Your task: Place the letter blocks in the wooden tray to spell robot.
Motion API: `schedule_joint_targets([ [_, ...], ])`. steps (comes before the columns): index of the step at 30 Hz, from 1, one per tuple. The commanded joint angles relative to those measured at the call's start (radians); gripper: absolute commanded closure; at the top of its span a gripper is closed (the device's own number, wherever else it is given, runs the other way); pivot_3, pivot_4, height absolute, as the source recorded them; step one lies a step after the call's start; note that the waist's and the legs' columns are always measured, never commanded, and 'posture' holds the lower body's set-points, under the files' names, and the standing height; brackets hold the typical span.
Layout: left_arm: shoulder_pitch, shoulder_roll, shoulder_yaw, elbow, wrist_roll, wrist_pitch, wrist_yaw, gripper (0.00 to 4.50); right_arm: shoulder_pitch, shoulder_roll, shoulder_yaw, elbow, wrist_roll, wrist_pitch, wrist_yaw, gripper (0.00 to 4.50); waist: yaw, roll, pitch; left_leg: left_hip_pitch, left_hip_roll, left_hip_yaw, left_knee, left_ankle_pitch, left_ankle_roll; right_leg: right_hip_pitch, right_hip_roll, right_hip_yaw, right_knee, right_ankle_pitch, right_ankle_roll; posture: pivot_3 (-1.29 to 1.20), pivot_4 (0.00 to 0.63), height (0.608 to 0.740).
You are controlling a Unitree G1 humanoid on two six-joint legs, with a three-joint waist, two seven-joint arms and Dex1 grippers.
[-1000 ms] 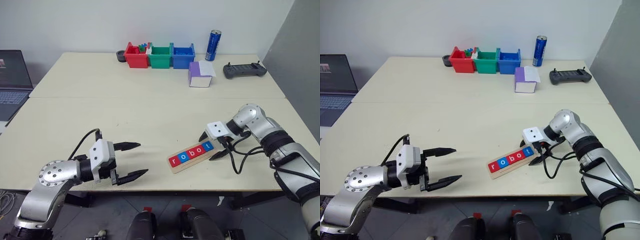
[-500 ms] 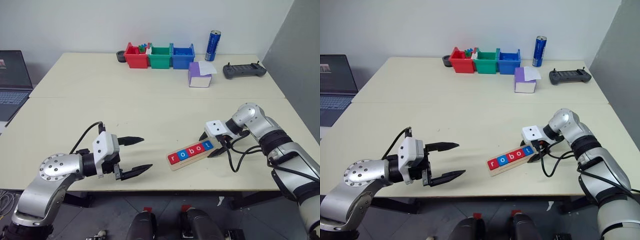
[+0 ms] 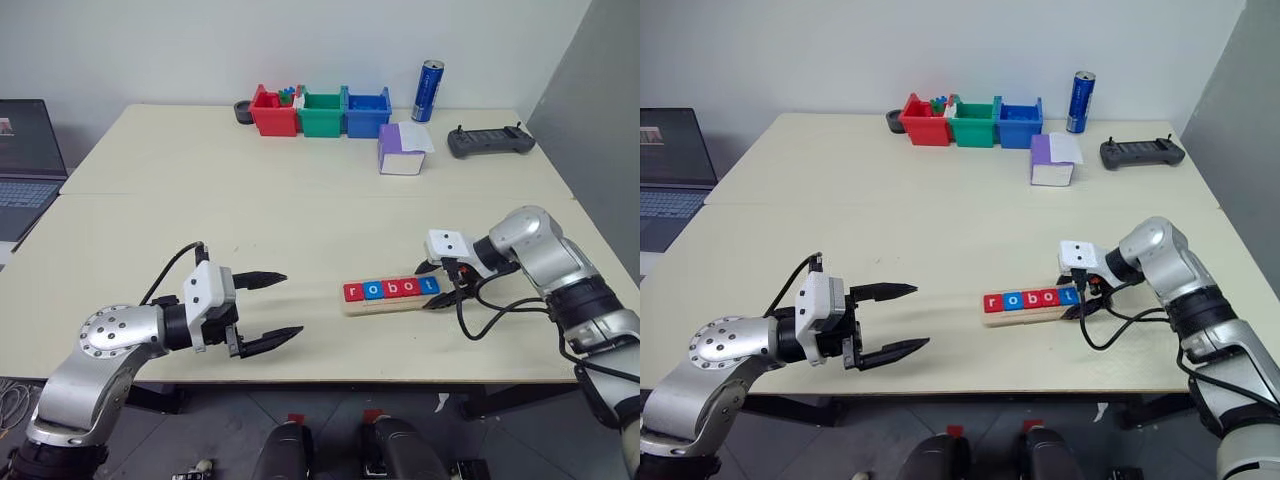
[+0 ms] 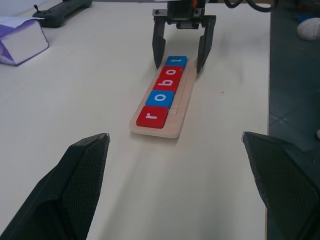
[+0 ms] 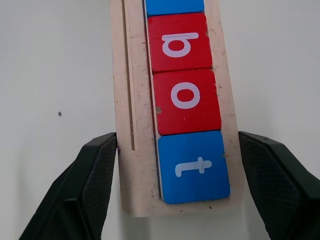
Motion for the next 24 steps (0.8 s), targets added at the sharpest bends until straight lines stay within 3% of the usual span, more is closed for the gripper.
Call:
schedule_joint_targets([
  [1,0.005,-0.013,0.005,0.059,0.017,-0.083,-0.043,0.00,0.022,0.014,-0.050,-0.081,-0.003,0.127,-0.104,1.08,-0.003,0.000,0.000,0.000,0.000,0.001,0.000,0.000,0.000,0.000,0.000,0.001,0.000,0.000,0.000,0.00,0.150,0.740],
  [6,0.014,-0.031,-0.002,0.155,0.042,-0.179,-0.093,0.00,0.039,0.043,-0.059,-0.131,-0.007,0.180,-0.199,1.08,-0.003,0.000,0.000,0.000,0.000,0.000,0.000,0.000,0.000,0.000,0.000,0.000,0.001,0.000,0.000,0.00,0.150,0.740],
  [13,0.004,-0.043,-0.014,0.207,0.056,-0.233,-0.119,0.00,0.074,0.013,-0.029,-0.175,-0.001,0.028,-0.157,1.08,-0.001,0.000,0.000,-0.001,0.000,0.000,-0.001,0.000,0.000,-0.001,0.000,-0.001,-0.002,0.000,0.000,0.00,0.150,0.740],
  [24,-0.006,-0.031,-0.022,0.050,0.028,-0.108,-0.043,0.00,0.058,0.001,0.001,-0.162,-0.027,0.005,-0.115,1.08,-0.001,0.000,0.000,-0.001,0.000,0.000,-0.001,0.000,0.000,-0.001,0.000,0.000,-0.002,0.000,0.000,0.00,0.150,0.740],
])
